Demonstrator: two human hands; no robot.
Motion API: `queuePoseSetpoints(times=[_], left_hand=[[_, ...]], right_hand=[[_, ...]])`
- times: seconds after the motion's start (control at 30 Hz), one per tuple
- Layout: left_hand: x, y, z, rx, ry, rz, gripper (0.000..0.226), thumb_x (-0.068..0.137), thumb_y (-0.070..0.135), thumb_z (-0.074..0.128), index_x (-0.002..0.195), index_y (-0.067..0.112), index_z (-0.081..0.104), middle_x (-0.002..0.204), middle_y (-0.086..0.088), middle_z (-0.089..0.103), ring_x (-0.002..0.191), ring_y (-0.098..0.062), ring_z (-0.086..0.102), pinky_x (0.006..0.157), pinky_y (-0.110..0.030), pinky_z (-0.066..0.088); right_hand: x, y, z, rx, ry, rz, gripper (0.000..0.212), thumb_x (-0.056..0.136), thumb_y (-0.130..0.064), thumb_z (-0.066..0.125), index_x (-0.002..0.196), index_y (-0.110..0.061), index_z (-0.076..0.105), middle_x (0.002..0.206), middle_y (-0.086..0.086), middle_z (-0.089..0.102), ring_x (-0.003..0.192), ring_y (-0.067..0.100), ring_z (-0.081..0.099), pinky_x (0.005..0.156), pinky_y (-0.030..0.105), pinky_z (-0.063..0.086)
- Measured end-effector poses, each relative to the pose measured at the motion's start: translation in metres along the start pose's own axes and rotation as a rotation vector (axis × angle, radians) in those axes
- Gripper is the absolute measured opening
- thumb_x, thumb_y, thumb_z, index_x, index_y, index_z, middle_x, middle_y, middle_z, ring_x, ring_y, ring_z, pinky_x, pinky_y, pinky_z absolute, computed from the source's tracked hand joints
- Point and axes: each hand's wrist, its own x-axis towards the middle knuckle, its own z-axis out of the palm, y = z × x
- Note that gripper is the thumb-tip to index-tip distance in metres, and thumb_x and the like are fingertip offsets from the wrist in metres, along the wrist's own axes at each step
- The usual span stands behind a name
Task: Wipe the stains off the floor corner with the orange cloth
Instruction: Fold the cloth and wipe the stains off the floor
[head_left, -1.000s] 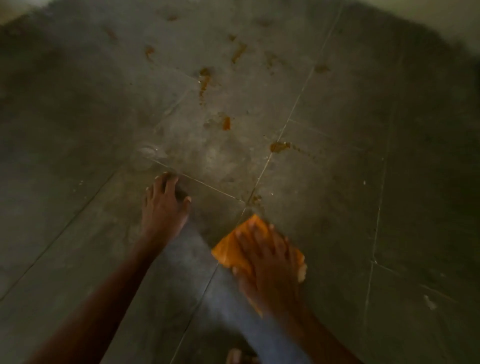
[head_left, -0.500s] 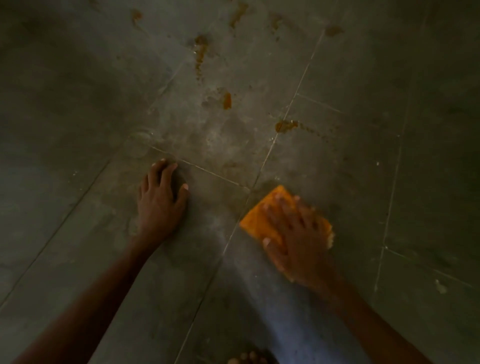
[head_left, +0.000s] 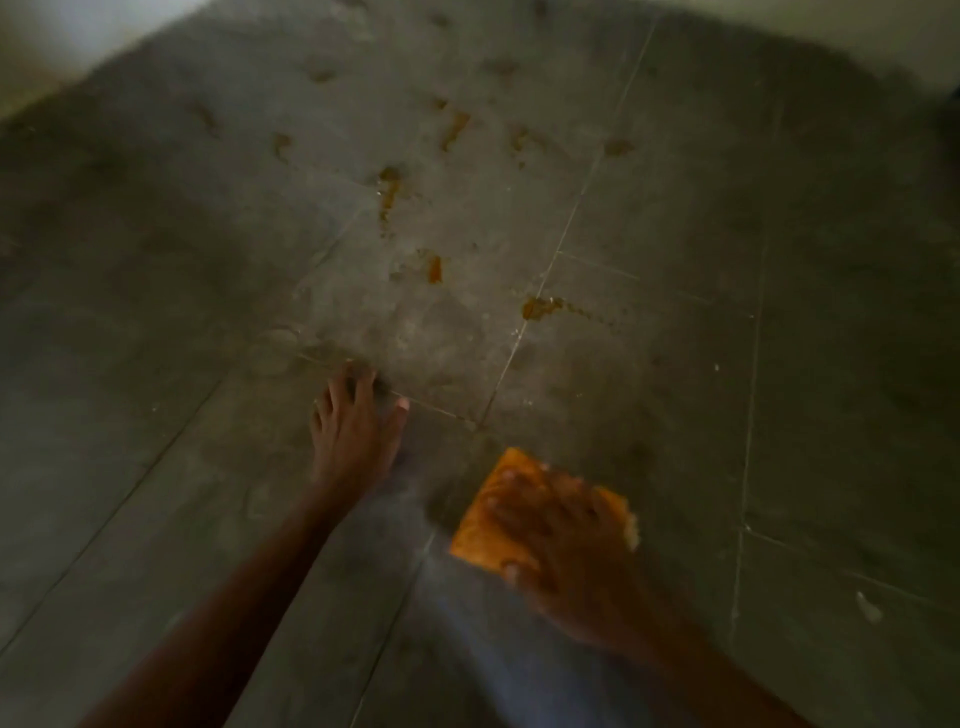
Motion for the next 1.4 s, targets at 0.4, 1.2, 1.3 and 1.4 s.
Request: queuePoseSetpoints(times=[0.4, 1.2, 1.3, 1.4], left_hand=[[-0.040, 0.043, 0.054, 0.069, 0.049, 0.125, 0.066, 0.084, 0.050, 0.050, 0.139, 0.018, 0.038, 0.152, -0.013, 0.028, 0.140, -0.036, 0.027, 0.118, -0.054, 0.013], [-0.043, 0.054, 0.052, 0.090, -0.023, 0.112, 0.064, 0.088, 0.045, 0.054, 0.144, 0.022, 0.034, 0.157, -0.007, 0.025, 0.146, -0.034, 0.016, 0.119, -0.054, 0.010], [-0.042, 0.050, 0.049, 0.084, -0.048, 0.123, 0.065, 0.088, 0.045, 0.054, 0.146, 0.024, 0.032, 0.158, -0.006, 0.022, 0.148, -0.032, 0.013, 0.120, -0.052, 0.008], [-0.041, 0.043, 0.047, 0.084, -0.032, 0.149, 0.066, 0.086, 0.045, 0.056, 0.145, 0.027, 0.033, 0.157, -0.003, 0.025, 0.147, -0.030, 0.018, 0.119, -0.050, 0.013]], right_hand=[[-0.052, -0.003, 0.003, -0.005, -0.050, 0.059, 0.069, 0.094, -0.062, 0.039, 0.157, -0.039, 0.022, 0.167, -0.005, 0.016, 0.153, 0.030, 0.020, 0.116, 0.053, 0.021], [-0.008, 0.116, -0.013, 0.020, -0.094, 0.334, 0.071, 0.093, -0.061, 0.033, 0.157, -0.031, 0.024, 0.166, 0.006, 0.023, 0.150, 0.040, 0.023, 0.115, 0.064, 0.027], [0.048, 0.116, -0.012, 0.039, -0.059, 0.475, 0.073, 0.092, -0.063, 0.030, 0.157, -0.030, 0.024, 0.166, 0.006, 0.022, 0.149, 0.043, 0.021, 0.116, 0.063, 0.026], [0.057, 0.068, -0.006, 0.043, -0.048, 0.385, 0.072, 0.094, -0.059, 0.033, 0.159, -0.031, 0.019, 0.167, 0.005, 0.019, 0.151, 0.041, 0.017, 0.118, 0.059, 0.024]])
